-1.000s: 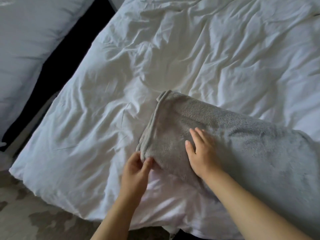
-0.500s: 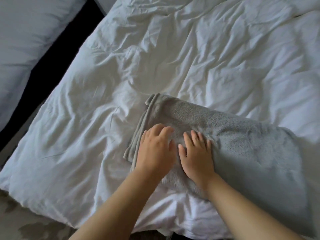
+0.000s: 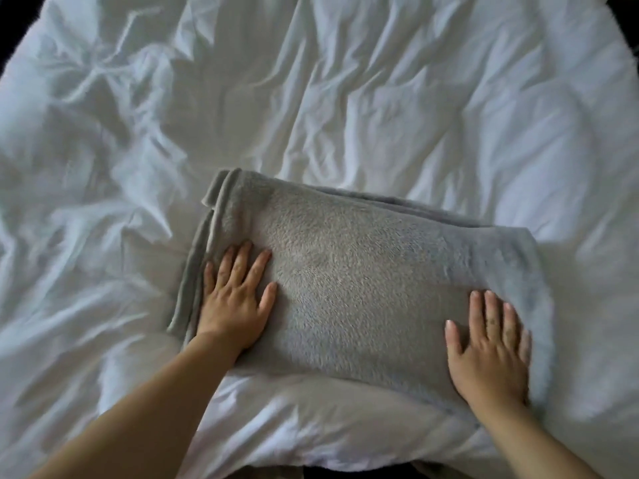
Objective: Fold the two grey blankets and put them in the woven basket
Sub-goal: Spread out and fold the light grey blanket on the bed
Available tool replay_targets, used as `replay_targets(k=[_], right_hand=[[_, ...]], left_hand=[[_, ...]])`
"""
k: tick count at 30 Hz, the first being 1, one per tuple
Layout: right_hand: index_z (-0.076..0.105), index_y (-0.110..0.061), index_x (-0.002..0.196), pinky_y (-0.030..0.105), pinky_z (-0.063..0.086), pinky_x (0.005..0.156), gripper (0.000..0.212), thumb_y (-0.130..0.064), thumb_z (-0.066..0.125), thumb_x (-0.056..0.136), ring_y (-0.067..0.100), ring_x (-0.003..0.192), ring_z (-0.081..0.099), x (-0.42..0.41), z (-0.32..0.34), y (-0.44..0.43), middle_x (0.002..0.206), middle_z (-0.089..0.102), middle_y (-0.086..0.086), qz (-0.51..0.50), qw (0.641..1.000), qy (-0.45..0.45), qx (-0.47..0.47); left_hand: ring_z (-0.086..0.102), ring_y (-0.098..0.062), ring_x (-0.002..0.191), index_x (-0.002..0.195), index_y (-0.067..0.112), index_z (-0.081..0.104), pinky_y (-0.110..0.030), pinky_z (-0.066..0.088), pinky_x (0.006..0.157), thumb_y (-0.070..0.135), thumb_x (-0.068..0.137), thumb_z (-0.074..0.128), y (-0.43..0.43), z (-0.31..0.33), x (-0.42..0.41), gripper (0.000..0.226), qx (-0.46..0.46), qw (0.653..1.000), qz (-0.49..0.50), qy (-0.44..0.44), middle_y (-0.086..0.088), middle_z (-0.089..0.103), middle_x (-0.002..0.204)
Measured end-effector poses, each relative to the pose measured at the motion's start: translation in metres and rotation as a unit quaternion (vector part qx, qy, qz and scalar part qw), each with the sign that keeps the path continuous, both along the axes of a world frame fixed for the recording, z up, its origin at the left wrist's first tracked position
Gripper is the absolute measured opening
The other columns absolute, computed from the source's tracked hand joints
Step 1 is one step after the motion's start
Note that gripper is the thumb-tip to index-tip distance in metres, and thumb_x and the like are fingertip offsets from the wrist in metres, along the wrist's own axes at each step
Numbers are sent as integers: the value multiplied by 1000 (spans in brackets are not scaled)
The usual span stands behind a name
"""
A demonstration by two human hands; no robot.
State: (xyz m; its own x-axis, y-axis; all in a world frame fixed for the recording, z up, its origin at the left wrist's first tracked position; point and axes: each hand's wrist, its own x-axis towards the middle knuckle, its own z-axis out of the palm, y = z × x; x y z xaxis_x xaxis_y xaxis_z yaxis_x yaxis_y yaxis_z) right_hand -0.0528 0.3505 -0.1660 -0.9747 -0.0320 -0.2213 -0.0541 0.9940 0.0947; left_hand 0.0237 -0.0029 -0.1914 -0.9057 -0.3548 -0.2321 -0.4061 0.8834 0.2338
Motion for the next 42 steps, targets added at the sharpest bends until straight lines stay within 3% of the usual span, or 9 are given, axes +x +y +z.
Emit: replay_targets(k=[4,9,12,16,25,31,34,37,42], right_hand=[[13,-21,153,55,12,115,81,-69,5,88,29,147,10,-7,32,34,162,7,-3,-119,987,-87,64],[37,-8,145,59,15,112,69,-47,26,89,42,141,27,-33,70,-75,152,32,22,37,987,114,-105],[39,-17,145,53,10,114,59,-41,30,92,37,143,25,-61,62,-167,153,32,16,179,964,93,-172],[17,-27,152,40,-8,117,57,-44,28,99,21,149,3,-94,5,-206,161,11,2,227,965,-3,-133],[33,-14,148,38,10,120,64,-47,18,94,31,145,22,-122,-32,-127,154,31,15,142,978,71,-132],[36,-8,146,43,24,113,66,-42,19,92,34,138,35,-97,-18,-40,152,34,17,30,993,70,-90],[24,-12,151,44,16,116,63,-43,20,96,29,143,26,-93,-1,-29,158,23,10,-5,999,26,-37],[10,-22,154,47,-1,118,63,-48,18,98,27,148,4,-79,30,-47,162,4,7,-20,1000,16,-15],[44,-23,143,51,20,113,59,-47,29,91,31,139,36,25,46,-107,150,40,7,139,983,26,-120]], left_hand=[[5,-20,147,150,34,20,-48,-10,118,54,92,23,10,28,-15,62,-13,998,29,-46,-1,15,160],[33,-34,138,135,21,52,-61,5,114,31,85,58,42,70,-51,51,-21,992,0,128,-15,44,143],[17,-31,146,145,28,38,-55,-7,113,41,91,43,48,70,-95,56,-33,989,-77,124,-10,29,155],[1,-18,149,151,35,17,-44,-12,117,60,92,28,7,23,-133,66,-37,998,-29,32,0,6,162],[17,-24,146,149,27,30,-34,-3,118,67,86,26,-30,-13,-130,75,-31,993,-20,112,-6,24,158],[3,-18,149,151,39,7,-51,2,117,74,87,10,-65,1,-99,73,-107,994,19,-16,3,4,162],[-9,-21,148,153,30,-3,-54,-6,117,66,92,12,-44,27,-100,73,-87,990,64,-89,0,-11,161],[-7,-27,148,154,28,2,-53,-10,116,58,94,17,0,66,-83,68,-51,995,86,-29,-8,-8,161],[-6,-20,149,151,39,5,-47,-14,116,65,89,12,77,63,-4,68,-7,999,-31,-33,1,-4,162]])
